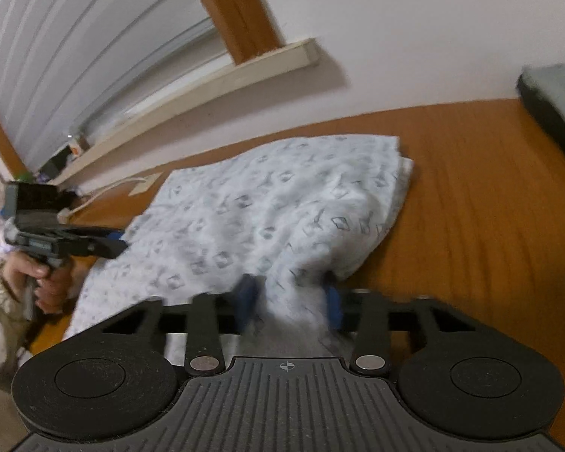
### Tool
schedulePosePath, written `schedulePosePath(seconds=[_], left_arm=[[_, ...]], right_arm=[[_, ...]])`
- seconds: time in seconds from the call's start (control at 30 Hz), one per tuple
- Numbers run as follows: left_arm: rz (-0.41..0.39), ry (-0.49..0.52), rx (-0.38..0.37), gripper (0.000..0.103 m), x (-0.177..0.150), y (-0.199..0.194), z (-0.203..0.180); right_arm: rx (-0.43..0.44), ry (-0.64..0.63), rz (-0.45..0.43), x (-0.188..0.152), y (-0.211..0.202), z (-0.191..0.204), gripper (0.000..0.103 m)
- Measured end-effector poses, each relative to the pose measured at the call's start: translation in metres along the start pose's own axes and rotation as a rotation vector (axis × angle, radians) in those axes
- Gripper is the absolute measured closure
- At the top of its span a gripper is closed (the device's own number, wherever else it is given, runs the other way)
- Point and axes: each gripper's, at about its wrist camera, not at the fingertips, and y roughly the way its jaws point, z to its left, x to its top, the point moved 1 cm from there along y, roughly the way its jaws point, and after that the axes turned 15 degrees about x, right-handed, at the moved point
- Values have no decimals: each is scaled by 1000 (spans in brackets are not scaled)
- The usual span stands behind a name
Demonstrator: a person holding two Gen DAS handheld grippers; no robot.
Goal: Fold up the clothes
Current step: 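Pinch the folded shirt edge with the right gripper while the left gripper pinches beside it, then carry the folded shirt with both grippers onto the grey clothes stack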
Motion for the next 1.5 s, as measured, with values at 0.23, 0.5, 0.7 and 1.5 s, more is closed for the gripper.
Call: schedulePosePath(seconds=[0.23,0.5,0.7,1.5], left_arm=[[-63,26,16,74,-1,-1,-7],[-126,92,14,80,13,-3,-29],[-193,114,-13,81,24,-1,-52],[-312,211,-218,82,144,85,-233]], right_arm=[[-93,-83,-20,-8,3,23,79],[-159,-154,-143,-18,-17,41,84],[-192,-183,-208,-10,-42,45,86],[-472,-269,-418,56,-222,-3,87]])
